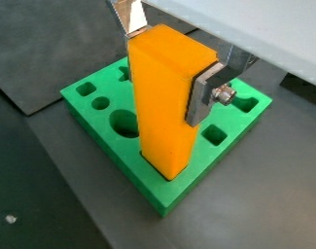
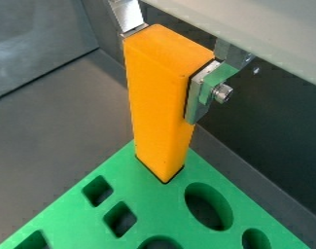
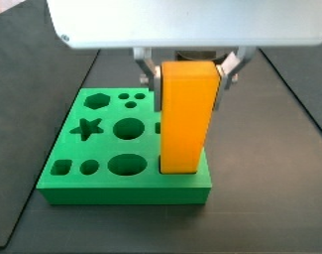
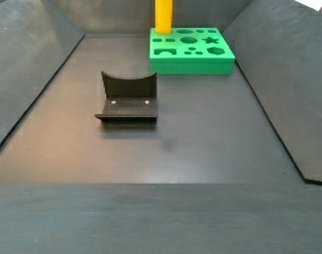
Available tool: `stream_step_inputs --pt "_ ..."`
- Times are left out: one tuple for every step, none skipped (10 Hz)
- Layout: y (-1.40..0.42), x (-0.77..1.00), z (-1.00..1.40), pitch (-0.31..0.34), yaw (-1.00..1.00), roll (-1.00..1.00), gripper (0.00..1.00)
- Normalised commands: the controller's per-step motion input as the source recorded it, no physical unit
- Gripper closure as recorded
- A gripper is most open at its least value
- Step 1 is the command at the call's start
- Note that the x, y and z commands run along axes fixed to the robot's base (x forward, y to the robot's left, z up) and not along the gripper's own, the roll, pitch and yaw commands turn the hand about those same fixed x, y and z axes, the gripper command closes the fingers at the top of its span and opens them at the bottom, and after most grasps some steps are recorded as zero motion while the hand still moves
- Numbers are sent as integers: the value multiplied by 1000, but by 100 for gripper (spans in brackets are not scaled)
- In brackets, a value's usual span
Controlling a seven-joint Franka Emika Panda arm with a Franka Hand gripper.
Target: Insert the rectangle object.
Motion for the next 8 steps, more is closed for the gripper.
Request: stream_step_inputs --pt "-220 249 -483 87 -131 -166 100" --pt "-134 257 -543 106 -91 -89 100" --pt "-77 286 -600 127 -49 -16 100" --pt "-20 249 -606 123 -14 0 100" --pt "0 120 -517 60 0 -44 100" --pt "0 0 -189 -76 0 -101 100" --pt "3 0 0 -26 0 -37 100" --pt "0 0 0 0 0 0 100"
